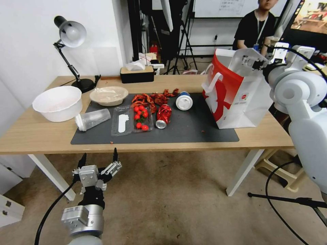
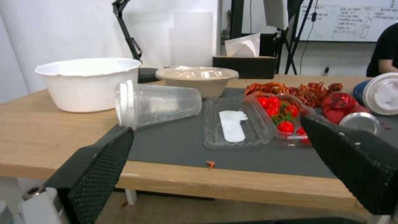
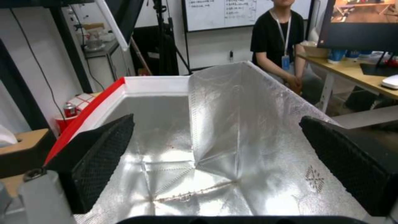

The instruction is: Pick up the trash from the table and place it into the takeout bag.

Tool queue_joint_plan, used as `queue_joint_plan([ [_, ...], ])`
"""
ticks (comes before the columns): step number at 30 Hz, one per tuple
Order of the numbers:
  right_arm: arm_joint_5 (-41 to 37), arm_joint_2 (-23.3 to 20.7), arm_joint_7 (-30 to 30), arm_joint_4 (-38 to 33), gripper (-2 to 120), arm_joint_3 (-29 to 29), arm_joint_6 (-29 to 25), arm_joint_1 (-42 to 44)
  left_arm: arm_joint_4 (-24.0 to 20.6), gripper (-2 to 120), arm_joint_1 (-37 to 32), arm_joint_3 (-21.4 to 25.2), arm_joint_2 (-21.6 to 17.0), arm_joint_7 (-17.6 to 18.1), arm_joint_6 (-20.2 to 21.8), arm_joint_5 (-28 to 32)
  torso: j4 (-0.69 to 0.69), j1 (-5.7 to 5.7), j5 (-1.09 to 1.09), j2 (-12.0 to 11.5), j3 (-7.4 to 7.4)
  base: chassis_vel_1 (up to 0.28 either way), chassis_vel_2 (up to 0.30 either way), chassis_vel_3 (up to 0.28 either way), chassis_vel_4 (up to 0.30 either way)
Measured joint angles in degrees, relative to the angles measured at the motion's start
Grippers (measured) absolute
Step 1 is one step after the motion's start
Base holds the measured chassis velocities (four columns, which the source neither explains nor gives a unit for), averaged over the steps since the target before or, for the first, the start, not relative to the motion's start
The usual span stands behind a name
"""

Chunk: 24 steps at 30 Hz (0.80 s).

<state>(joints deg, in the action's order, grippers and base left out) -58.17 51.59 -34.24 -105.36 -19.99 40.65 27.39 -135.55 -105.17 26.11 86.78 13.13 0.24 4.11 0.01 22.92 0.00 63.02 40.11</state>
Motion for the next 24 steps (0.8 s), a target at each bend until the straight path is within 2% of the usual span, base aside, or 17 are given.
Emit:
queue_joint_plan([
  [7,0.3,-1.0,1.8,-2.2,100,-0.8,-2.2,1.5,-0.2,100,-0.1,0.0,0.0,-0.2,-0.5,-0.2,-0.01,0.00,0.00,0.0,0.00,0.000,0.000,0.000,0.000],
  [9,1.1,-1.8,5.8,-4.2,100,-1.5,-6.9,3.1,-0.2,100,-0.2,0.0,0.0,-0.3,-0.7,-0.2,0.00,0.00,-0.01,0.0,0.00,0.000,0.000,0.000,0.000],
  [10,1.1,-1.8,5.8,-4.2,100,-1.5,-6.9,3.1,-0.2,100,-0.2,0.0,0.0,-0.3,-0.7,-0.2,0.00,0.00,-0.01,0.0,0.00,0.000,0.000,0.000,0.000],
  [12,2.2,-3.0,10.2,-6.9,100,-2.2,-12.3,5.4,-0.2,100,-0.3,0.0,0.0,-0.5,-1.0,-0.2,0.00,0.00,-0.01,0.0,0.00,0.000,0.000,0.000,0.000],
  [14,2.6,-3.2,11.2,-7.4,100,-2.4,-13.1,6.0,-0.2,100,-0.3,0.0,0.0,-0.5,-1.0,-0.2,0.00,0.00,-0.01,0.0,-0.01,0.000,0.000,0.000,0.000],
  [16,4.2,-4.5,16.9,-10.4,100,-3.6,-17.6,10.1,-0.2,100,-0.4,0.1,0.0,-0.9,-1.2,-0.2,-0.01,0.00,0.00,0.0,-0.01,0.000,0.000,0.000,0.000],
  [17,4.7,-4.6,17.7,-10.8,100,-3.8,-18.3,10.8,-0.2,100,-0.5,0.1,0.0,-1.0,-1.2,-0.2,0.00,-0.01,-0.01,0.0,-0.01,0.000,0.000,0.000,0.000],
  [18,7.3,-4.9,21.3,-12.5,100,-4.9,-22.0,15.0,-0.2,100,-0.5,0.2,0.0,-1.1,-1.4,-0.2,0.00,-0.01,-0.02,0.0,-0.01,0.000,0.000,0.000,0.000],
  [19,7.3,-4.9,21.3,-12.5,100,-4.9,-22.0,15.0,-0.2,100,-0.5,0.2,0.0,-1.1,-1.4,-0.2,0.00,-0.01,-0.02,0.0,-0.01,0.000,0.000,0.000,0.000],
  [22,11.1,-4.8,26.4,-15.0,100,-6.9,-26.9,22.3,-0.2,100,-0.7,0.2,-0.2,-1.2,-1.5,-0.2,-0.04,0.00,0.02,0.0,0.00,0.000,0.000,0.000,0.000],
  [23,12.9,-4.3,28.8,-16.7,100,-8.6,-29.5,27.3,-0.2,100,-0.8,0.2,-0.3,-1.3,-1.6,-0.2,0.00,0.00,-0.01,0.0,-0.01,0.000,0.000,0.000,0.000],
  [24,12.9,-4.3,28.8,-16.7,100,-8.6,-29.5,27.3,-0.2,100,-0.8,0.2,-0.3,-1.3,-1.6,-0.2,0.00,0.00,-0.01,0.0,-0.01,0.000,0.000,0.000,0.000],
])
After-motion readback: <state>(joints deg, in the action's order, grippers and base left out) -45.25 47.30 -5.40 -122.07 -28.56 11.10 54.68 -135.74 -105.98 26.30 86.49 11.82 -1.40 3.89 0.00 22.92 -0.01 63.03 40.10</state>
